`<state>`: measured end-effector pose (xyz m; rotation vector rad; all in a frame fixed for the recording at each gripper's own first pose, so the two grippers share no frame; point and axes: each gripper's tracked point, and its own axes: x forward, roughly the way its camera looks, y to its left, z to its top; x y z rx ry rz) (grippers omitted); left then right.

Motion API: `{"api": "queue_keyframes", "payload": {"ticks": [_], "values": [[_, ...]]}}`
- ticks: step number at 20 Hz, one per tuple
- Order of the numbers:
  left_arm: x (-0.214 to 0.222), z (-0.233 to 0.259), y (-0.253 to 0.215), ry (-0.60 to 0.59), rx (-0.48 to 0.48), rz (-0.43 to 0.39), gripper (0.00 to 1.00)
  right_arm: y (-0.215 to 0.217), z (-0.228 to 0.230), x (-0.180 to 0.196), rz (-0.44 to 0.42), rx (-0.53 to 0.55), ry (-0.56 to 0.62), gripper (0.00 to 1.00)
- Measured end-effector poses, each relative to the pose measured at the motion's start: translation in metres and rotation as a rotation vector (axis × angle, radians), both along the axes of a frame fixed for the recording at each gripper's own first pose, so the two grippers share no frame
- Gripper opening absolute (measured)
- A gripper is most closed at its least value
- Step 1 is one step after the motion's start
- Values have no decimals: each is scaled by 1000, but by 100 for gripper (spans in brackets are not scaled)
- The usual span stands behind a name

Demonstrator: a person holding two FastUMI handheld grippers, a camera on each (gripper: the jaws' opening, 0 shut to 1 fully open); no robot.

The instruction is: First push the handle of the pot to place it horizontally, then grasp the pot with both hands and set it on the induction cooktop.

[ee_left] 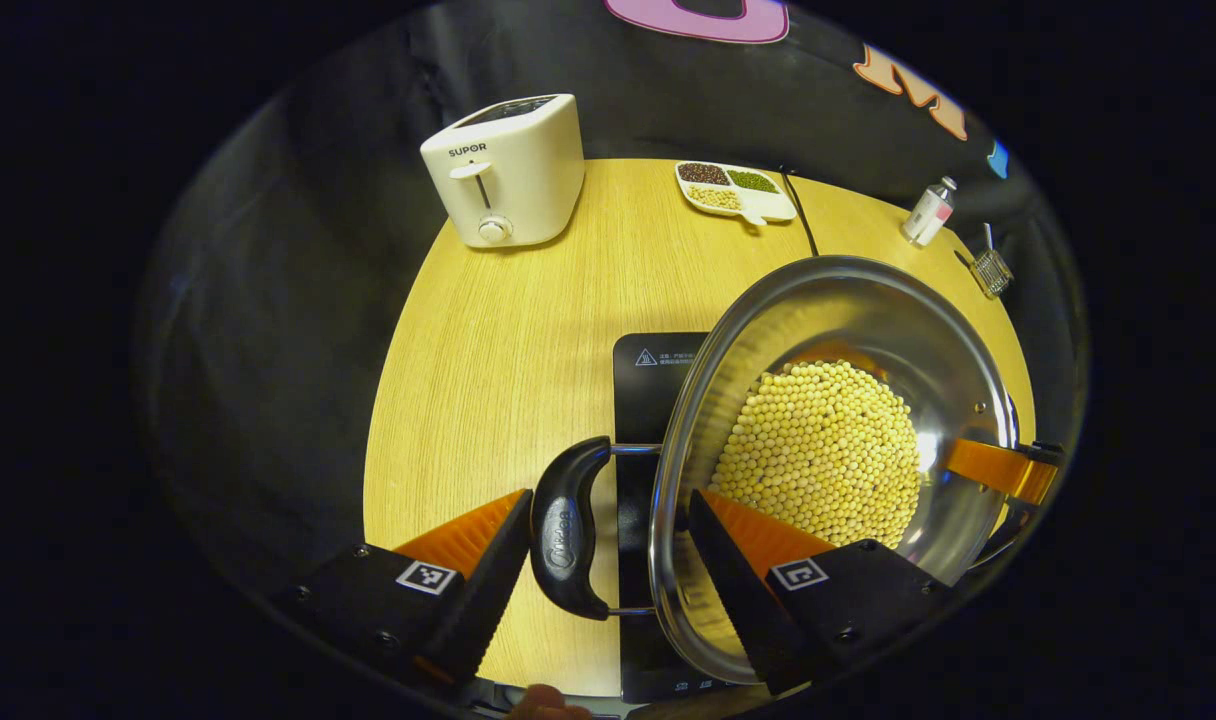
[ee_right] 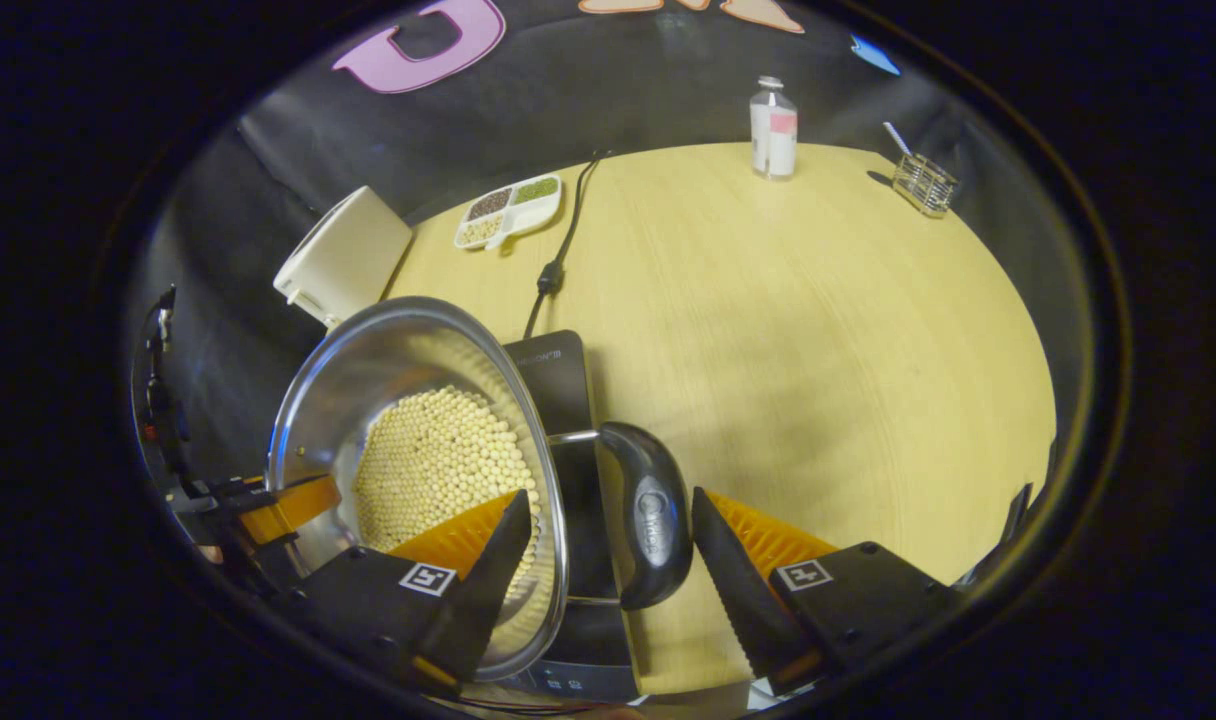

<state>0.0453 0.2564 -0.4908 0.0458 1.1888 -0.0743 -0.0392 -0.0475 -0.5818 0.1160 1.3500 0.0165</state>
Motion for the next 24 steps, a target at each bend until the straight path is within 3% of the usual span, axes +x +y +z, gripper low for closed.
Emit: {"api": "queue_keyframes", "payload": {"ticks": [2,4,5,9,10,12,13,17,18,19,20,21,23,24], "values": [[0,1,0,-2,5,-1,99,1,-1,-1,6,0,1,94],[2,5,3,-17,19,0,99,0,0,-1,12,-4,-3,94],[4,8,4,-31,26,0,99,0,2,1,13,-6,-14,100],[8,25,5,-83,62,6,98,-5,9,4,36,-3,-38,100],[11,31,4,-112,66,8,98,-6,12,5,41,-2,-52,94],[12,43,1,-157,79,7,98,-8,21,10,47,9,-90,94],[12,48,-1,-167,86,6,98,-9,25,13,51,17,-105,100],[14,73,-13,-250,106,44,98,-24,46,25,67,21,-204,100],[13,80,-17,-273,111,54,98,-28,54,29,67,31,-236,94],[13,89,-23,-300,115,59,94,-34,63,35,69,36,-268,100],[11,99,-29,-324,119,69,98,-43,70,39,78,30,-299,100],[9,107,-36,-347,122,86,98,-53,78,46,91,17,-330,94],[5,129,-55,-390,114,120,98,-72,100,57,114,0,-404,94],[5,142,-65,-419,108,136,98,-81,115,65,125,-7,-450,100]]}}
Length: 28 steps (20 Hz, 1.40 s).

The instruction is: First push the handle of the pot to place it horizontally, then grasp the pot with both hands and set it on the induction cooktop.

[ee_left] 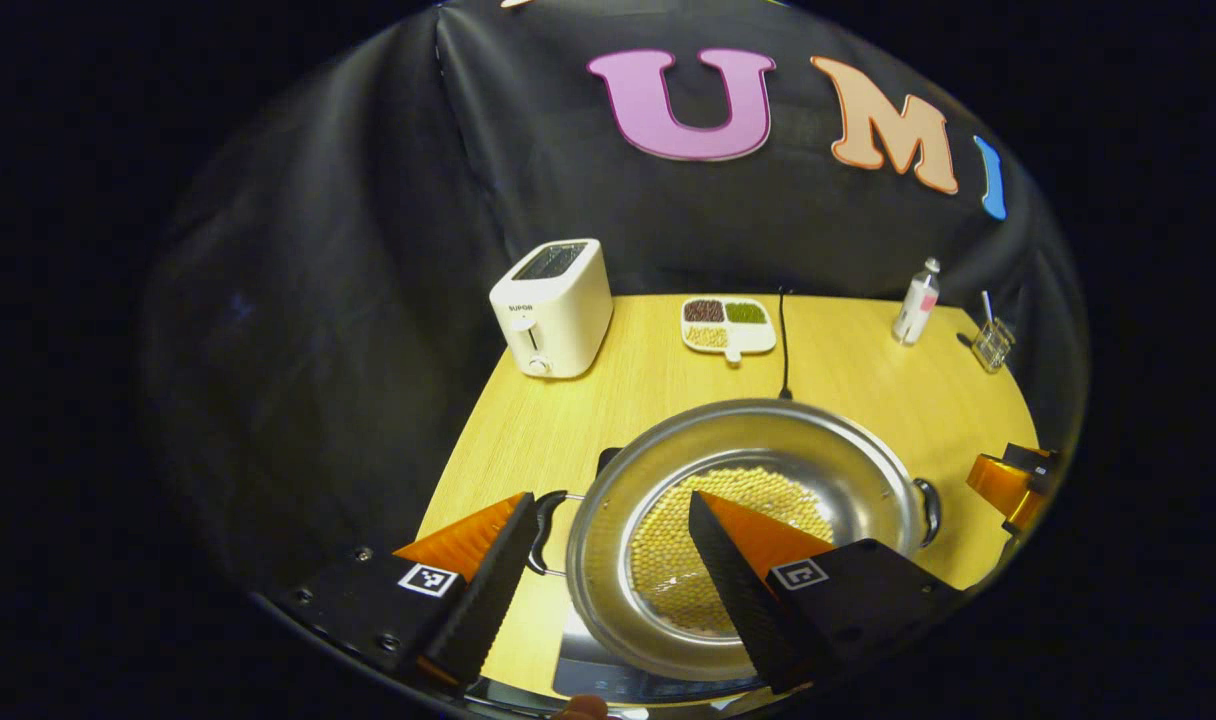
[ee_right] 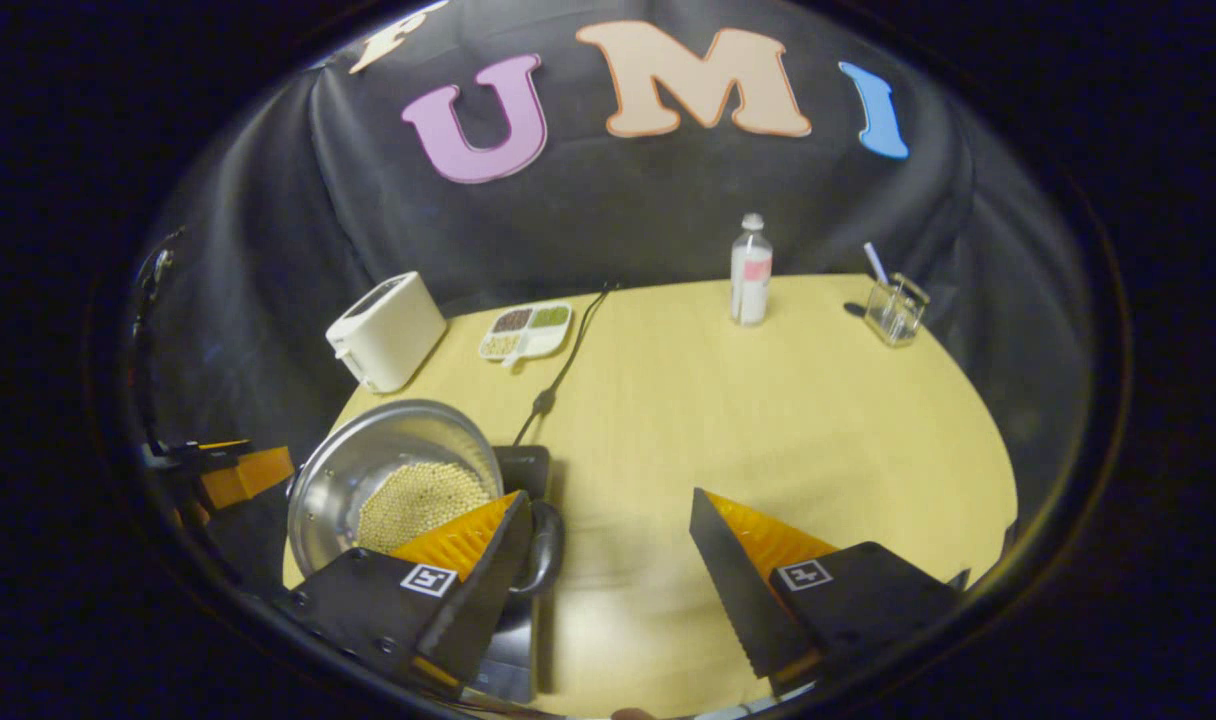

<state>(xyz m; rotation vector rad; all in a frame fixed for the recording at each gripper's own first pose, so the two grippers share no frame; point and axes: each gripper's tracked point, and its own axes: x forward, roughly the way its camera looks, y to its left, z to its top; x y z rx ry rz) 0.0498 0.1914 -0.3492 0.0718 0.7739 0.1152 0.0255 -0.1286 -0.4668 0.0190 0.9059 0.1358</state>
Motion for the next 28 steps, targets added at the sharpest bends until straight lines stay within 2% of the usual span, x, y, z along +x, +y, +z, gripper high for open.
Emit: {"api": "queue_keyframes", "payload": {"ticks": [3,8,9,10,11,12,13,14,15,16,17,18,19,20,21,22,23,24,25,28], "values": [[5,51,-35,-141,-15,19,98,-28,58,28,34,-22,-165,100],[7,161,-107,-399,-17,30,97,-73,188,64,54,-25,-456,99],[6,185,-119,-454,-6,26,97,-80,216,72,51,-15,-508,94],[4,207,-130,-507,3,15,97,-86,241,73,47,0,-555,94],[2,227,-141,-554,8,7,100,-93,265,79,43,11,-600,99],[1,248,-152,-602,8,1,97,-102,289,83,41,21,-643,99],[0,268,-163,-656,7,-2,100,-112,309,86,35,27,-678,99],[-2,284,-171,-698,0,-5,96,-122,325,88,30,28,-709,93],[-5,296,-182,-730,-7,-13,96,-130,340,90,29,26,-742,93],[-5,304,-192,-756,-16,-24,96,-139,354,91,26,16,-775,99],[-8,308,-201,-768,-17,-35,96,-147,365,95,20,4,-806,93],[-8,312,-207,-775,-12,-43,96,-154,374,99,18,-5,-828,92],[-9,314,-213,-780,-7,-47,99,-162,380,100,20,-12,-845,99],[-8,317,-219,-796,-3,-46,96,-166,382,101,26,-17,-851,99],[-8,320,-227,-806,-5,-52,100,-170,384,101,27,-23,-861,99],[-8,318,-234,-807,-8,-56,99,-174,388,99,24,-26,-874,93],[-8,318,-240,-807,-10,-64,99,-177,393,98,22,-24,-885,93],[-8,319,-244,-814,-11,-64,99,-180,396,100,22,-17,-895,99],[-7,321,-249,-820,-14,-67,96,-185,399,98,20,-12,-899,99],[-5,324,-260,-838,-10,-67,96,-207,400,104,10,-21,-907,99]]}}
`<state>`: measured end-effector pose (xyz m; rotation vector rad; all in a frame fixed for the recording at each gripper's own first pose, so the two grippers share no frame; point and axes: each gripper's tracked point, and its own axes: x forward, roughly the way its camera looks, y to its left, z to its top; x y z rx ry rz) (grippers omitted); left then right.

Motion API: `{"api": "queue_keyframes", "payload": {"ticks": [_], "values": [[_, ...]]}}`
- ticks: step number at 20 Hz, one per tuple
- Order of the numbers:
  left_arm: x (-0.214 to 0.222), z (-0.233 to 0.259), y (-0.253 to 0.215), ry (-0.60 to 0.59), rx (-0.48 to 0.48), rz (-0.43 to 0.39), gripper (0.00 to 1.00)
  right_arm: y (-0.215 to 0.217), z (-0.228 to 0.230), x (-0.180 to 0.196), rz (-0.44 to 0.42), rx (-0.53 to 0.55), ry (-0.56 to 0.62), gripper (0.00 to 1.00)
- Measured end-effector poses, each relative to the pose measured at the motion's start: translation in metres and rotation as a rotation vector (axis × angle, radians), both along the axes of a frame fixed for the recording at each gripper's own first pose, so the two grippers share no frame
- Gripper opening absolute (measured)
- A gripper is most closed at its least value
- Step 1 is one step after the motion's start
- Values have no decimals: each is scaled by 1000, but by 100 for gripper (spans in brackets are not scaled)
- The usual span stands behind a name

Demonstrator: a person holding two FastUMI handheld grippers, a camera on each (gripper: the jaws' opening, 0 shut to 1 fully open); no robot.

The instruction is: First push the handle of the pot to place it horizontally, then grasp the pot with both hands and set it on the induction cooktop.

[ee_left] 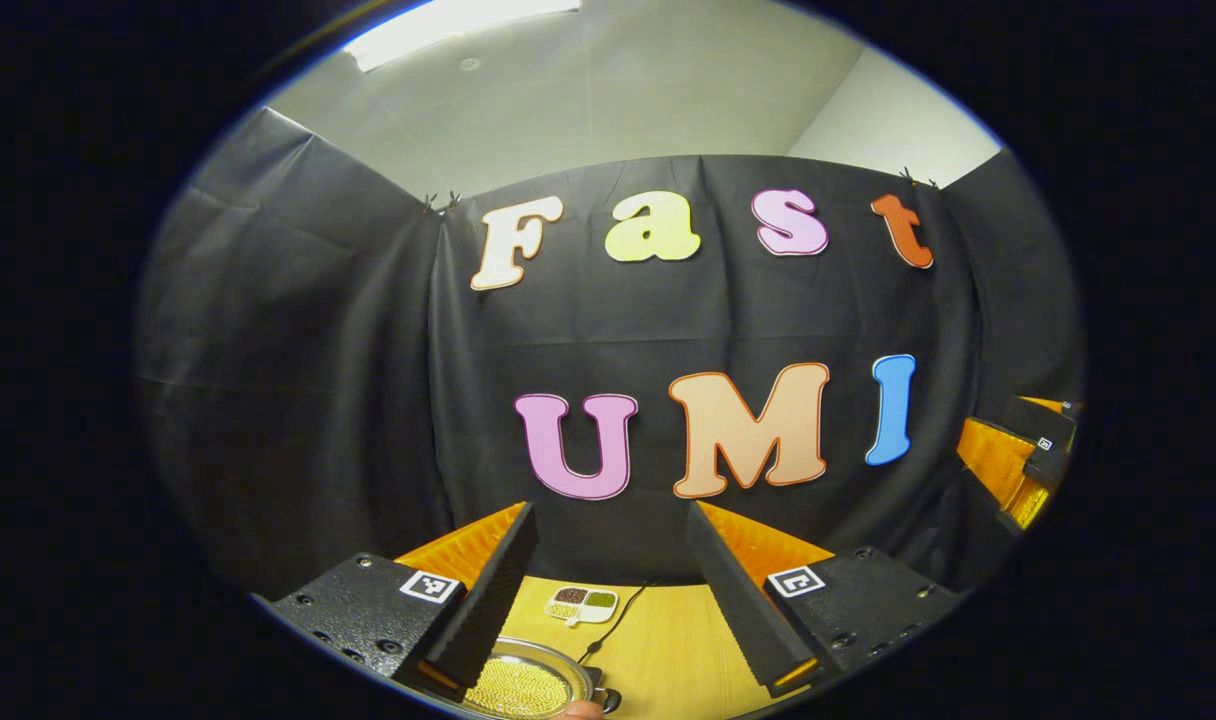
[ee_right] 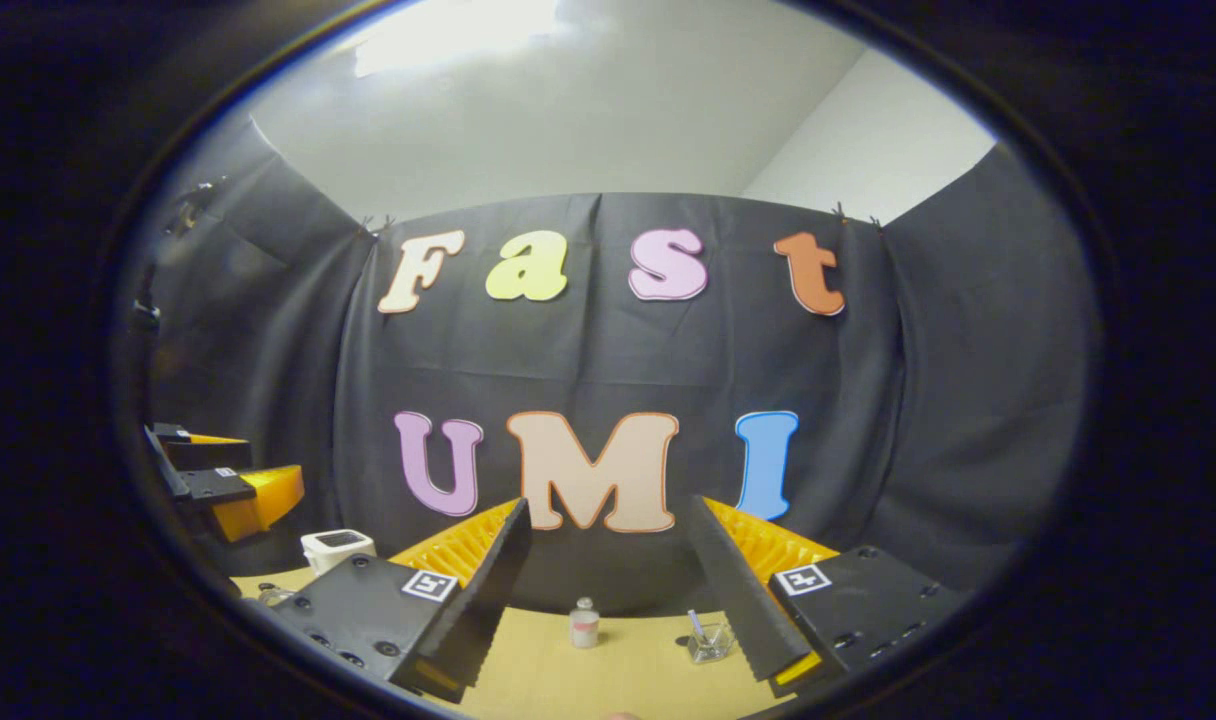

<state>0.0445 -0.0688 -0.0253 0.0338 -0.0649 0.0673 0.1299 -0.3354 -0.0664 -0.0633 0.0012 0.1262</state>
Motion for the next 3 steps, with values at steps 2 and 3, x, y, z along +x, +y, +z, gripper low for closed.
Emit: {"api": "queue_keyframes", "payload": {"ticks": [2,3], "values": [[-1,3,-7,-5,7,-3,96,-9,0,3,-6,-5,-3,99],[-1,5,-9,-12,10,0,99,-12,2,2,-7,-5,-8,99]]}}
